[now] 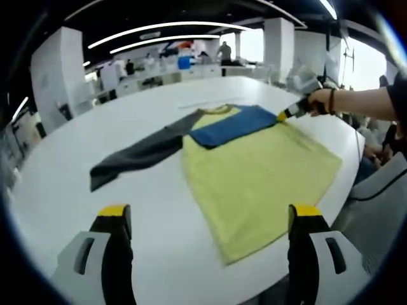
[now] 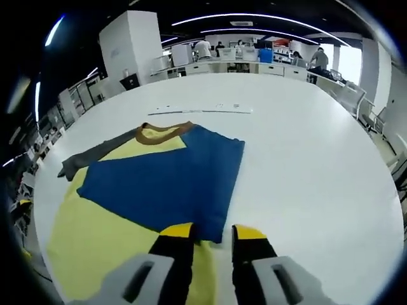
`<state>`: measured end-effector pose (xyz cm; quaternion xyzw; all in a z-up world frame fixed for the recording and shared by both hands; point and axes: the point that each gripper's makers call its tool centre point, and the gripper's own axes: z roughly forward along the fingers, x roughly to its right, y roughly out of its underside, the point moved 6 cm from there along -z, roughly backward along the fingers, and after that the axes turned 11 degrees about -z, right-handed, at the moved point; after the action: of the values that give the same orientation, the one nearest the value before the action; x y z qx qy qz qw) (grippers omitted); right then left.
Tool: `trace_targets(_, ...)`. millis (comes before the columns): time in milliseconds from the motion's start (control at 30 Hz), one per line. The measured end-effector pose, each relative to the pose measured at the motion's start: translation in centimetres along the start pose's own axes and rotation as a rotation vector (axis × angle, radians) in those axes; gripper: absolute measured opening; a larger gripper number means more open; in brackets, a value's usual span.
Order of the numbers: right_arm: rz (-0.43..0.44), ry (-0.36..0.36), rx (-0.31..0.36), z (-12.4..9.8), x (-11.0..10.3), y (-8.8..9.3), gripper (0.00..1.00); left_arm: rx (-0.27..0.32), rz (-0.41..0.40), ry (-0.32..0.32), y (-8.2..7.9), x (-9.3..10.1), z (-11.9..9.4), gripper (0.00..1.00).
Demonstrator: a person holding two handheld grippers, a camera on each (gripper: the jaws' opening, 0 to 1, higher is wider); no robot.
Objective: Fold the garment on the visible template until the final outline fits inside the template.
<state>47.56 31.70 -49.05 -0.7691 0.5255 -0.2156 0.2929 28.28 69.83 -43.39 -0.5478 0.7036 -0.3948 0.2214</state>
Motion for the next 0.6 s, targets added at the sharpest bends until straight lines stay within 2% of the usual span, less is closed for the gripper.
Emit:
trace_targets(67, 0.021, 0.004, -0.003, 0.01, -0.09, 0.16, 0.14, 0.001, 0.002, 0.002, -0.05, 0.02, 0.02, 0.99)
trace_targets(167, 0.132, -0.014, -0.014, 0.11, -0.49, 0.53, 0.09, -0.001, 0.009, 0.001, -0.09, 0.0, 0.0, 0.99)
trace_targets(300, 0.047, 0.001, -0.022, 0.35, -0.53, 0.39, 0.07, -0.001, 0.01, 0.002, -0.09, 0.05, -0.09, 0.99)
trace_targets(433, 0.029, 0.002, -0.022, 0.06, -0.74, 0.39, 0.03, -0.003, 0.01, -0.001, -0.07, -0.01, -0.06, 0.99)
trace_targets(600, 0.004, -0.003, -0.036, -0.08, -0.27, 0.46, 0.02, 0.001, 0.011, -0.003, -0.24, -0.02, -0.15, 0.99)
